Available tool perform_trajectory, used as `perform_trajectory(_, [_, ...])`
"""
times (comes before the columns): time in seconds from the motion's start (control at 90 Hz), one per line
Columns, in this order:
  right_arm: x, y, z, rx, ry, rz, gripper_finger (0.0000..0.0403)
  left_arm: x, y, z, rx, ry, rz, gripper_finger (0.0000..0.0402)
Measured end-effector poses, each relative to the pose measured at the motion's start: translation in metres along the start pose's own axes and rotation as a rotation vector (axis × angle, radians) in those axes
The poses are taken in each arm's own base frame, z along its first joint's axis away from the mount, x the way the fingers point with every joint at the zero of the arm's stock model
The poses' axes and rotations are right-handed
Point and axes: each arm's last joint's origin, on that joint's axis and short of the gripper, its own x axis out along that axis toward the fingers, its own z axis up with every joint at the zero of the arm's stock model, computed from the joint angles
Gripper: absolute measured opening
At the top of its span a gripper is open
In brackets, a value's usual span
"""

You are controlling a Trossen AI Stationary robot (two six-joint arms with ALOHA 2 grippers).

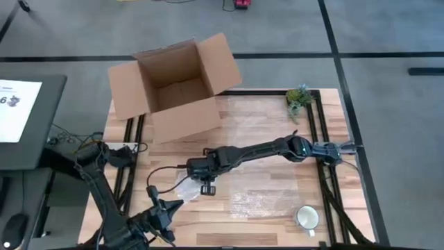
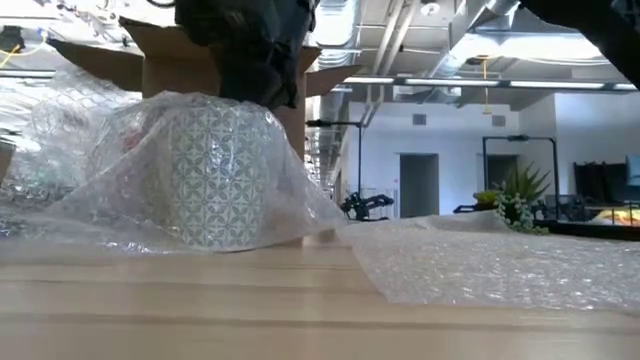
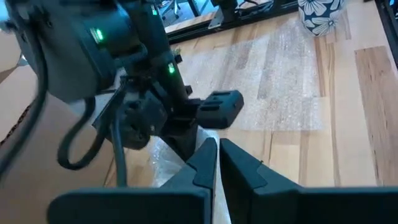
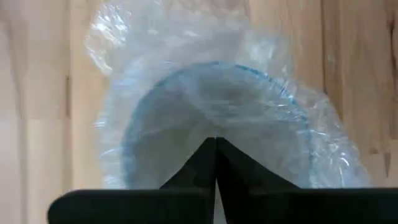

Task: Wrap mug
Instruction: Wrap the green patterned mug with the bubble wrap

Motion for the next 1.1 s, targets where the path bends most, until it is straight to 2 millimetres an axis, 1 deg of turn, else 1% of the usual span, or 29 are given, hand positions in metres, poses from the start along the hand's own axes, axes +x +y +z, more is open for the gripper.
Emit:
perform_trajectory(0.122, [-0.016, 0.005, 0.003, -0.007, -0.048, 0.013, 0.0000, 0.000, 0.000, 0.000, 0.001, -0.001, 0.000, 0.0000])
perform_trajectory(0.333, [-0.019, 0.014, 0.013, -0.032, -0.167, 0.035, 0.0000, 0.000, 0.000, 0.000, 0.000, -0.001, -0.001, 0.0000])
perform_trajectory(0.433, [-0.009, 0.013, 0.016, -0.032, -0.190, 0.037, 0.0000, 0.000, 0.000, 0.000, -0.002, -0.001, -0.001, 0.0000])
perform_trajectory(0.5, [0.011, 0.011, 0.012, -0.029, -0.149, 0.026, 0.0000, 0.000, 0.000, 0.000, -0.003, -0.001, -0.002, 0.0000])
perform_trajectory(0.589, [0.031, 0.006, 0.008, -0.013, -0.102, 0.013, 0.0000, 0.000, -0.001, 0.000, -0.005, -0.001, -0.003, 0.0000])
perform_trajectory(0.722, [0.050, 0.001, 0.004, -0.008, -0.063, 0.003, 0.0000, 0.000, -0.001, 0.000, -0.001, -0.001, -0.004, 0.0000])
perform_trajectory(0.911, [0.053, -0.002, 0.001, 0.002, -0.028, -0.002, 0.0000, 0.000, -0.001, 0.000, -0.002, -0.001, -0.004, 0.0000])
perform_trajectory(1.1, [0.036, 0.003, 0.003, -0.010, -0.047, 0.001, 0.0000, 0.000, -0.001, 0.000, -0.003, -0.001, -0.005, 0.0000])
